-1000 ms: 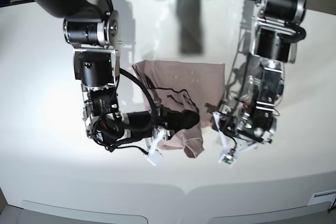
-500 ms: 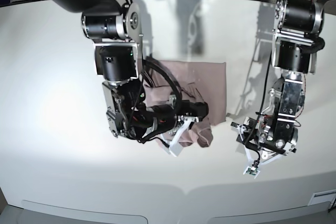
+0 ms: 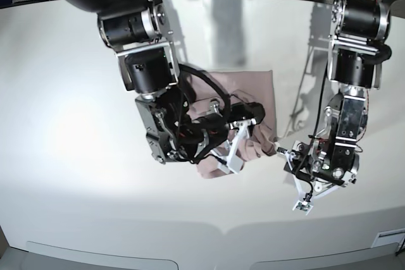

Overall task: Fold the T-shirt properly
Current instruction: 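Release the fold with the right gripper and withdraw the left arm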

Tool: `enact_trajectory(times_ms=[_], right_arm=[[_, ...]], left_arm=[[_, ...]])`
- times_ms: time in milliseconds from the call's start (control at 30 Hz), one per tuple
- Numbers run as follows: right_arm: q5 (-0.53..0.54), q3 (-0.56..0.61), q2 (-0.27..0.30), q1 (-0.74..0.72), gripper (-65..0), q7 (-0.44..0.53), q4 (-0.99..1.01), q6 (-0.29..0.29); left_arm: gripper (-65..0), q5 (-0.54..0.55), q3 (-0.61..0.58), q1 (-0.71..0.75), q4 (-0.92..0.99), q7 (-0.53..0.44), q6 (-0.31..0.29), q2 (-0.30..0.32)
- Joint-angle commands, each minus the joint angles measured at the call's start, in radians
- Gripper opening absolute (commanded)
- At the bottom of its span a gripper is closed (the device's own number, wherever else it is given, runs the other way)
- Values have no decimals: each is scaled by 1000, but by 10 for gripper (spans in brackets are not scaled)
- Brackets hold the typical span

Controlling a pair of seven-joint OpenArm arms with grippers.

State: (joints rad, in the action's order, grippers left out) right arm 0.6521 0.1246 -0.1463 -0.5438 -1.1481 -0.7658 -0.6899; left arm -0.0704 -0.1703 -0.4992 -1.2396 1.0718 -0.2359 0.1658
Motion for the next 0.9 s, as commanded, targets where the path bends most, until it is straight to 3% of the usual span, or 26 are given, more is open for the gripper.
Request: enact_trajectory(times_ms=[0, 200, 467, 767, 867], right_arm=[[42, 16, -11, -33, -414, 7, -15, -8], [61, 78, -11, -40, -414, -26, -16, -8], [60, 85, -11, -71, -414, -210, -16, -8], [240, 85, -11, -136, -414, -248, -16, -8], [252, 85, -11, -147, -414, -248, -16, -8]], left_arm=[[-300, -5, 3, -31, -19, -17, 5, 4], [-300, -8, 3, -35, -19, -17, 5, 4], [-300, -9, 3, -39, -19, -25, 4, 4], [-300, -9, 3, -56, -19, -25, 4, 5], [-300, -11, 3, -58, -19, -29, 4, 22]])
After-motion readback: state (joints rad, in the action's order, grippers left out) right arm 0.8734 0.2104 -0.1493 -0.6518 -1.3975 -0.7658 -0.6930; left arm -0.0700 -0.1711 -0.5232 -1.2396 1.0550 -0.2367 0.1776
